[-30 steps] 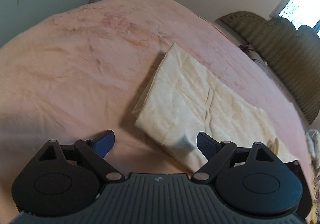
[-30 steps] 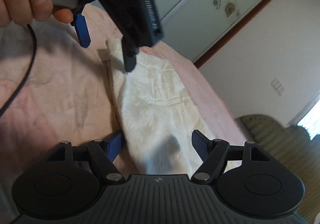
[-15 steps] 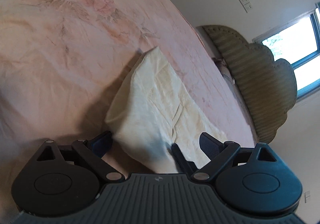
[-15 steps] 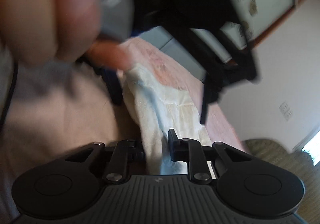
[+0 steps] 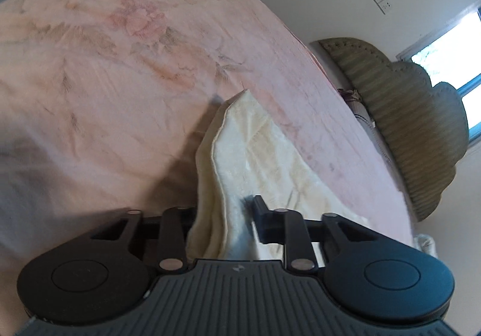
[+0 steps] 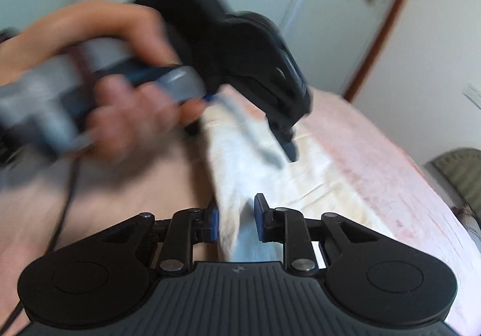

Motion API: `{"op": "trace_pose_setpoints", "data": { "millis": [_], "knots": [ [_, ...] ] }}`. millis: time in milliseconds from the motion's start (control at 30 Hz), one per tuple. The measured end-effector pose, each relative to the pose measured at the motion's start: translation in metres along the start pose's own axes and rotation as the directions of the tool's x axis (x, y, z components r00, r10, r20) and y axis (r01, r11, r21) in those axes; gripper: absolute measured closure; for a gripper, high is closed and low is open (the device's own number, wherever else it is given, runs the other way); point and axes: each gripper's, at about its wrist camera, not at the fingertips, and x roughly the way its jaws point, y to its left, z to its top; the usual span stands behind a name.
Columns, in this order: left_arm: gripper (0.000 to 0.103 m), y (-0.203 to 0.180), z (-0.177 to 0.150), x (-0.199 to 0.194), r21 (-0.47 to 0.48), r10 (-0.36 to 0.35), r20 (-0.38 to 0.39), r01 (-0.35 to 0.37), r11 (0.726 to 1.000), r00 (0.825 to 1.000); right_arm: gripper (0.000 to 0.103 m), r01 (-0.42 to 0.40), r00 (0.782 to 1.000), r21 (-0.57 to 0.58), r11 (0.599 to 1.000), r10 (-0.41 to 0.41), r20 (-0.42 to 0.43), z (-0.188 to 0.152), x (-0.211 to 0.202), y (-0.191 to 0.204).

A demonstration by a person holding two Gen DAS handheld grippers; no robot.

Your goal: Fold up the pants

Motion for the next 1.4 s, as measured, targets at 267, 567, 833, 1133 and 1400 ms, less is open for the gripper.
{"op": "trace_pose_setpoints", "data": {
  "millis": [267,567,833,1133,1400],
  "knots": [
    [0.084,-0.006,-0.01,-0.007,0.047,0.017,0.051,-0.02,0.999,0.999,0.081,0.043,0.999,0.405,0.913,-0.046,-0.001,-0.03,-0.032,-0.094],
    [0.089,-0.052,-0.018,-0.037,0.15,0.002,0.137,-0.023,0.988,0.991,0.08,0.089,0.996,0.473,0.877,-0.084,-0.032,-0.045,-0.01,-0.111],
    [0.09,-0.128,-0.048,-0.072,0.277,-0.114,0.188,0.058,0.959,0.976,0.08,-0.079,0.981,0.596,0.799,-0.043,0.187,-0.013,-0.018,-0.128],
    [0.087,-0.233,-0.11,-0.063,0.439,-0.266,0.165,0.171,0.882,0.95,0.079,-0.052,0.945,0.746,0.664,-0.21,0.253,-0.063,-0.089,-0.173],
    [0.082,-0.317,-0.187,-0.012,0.584,-0.339,0.012,0.269,0.766,0.941,0.079,0.07,0.906,0.842,0.535,-0.387,0.17,-0.139,-0.159,-0.2]
  ]
}}
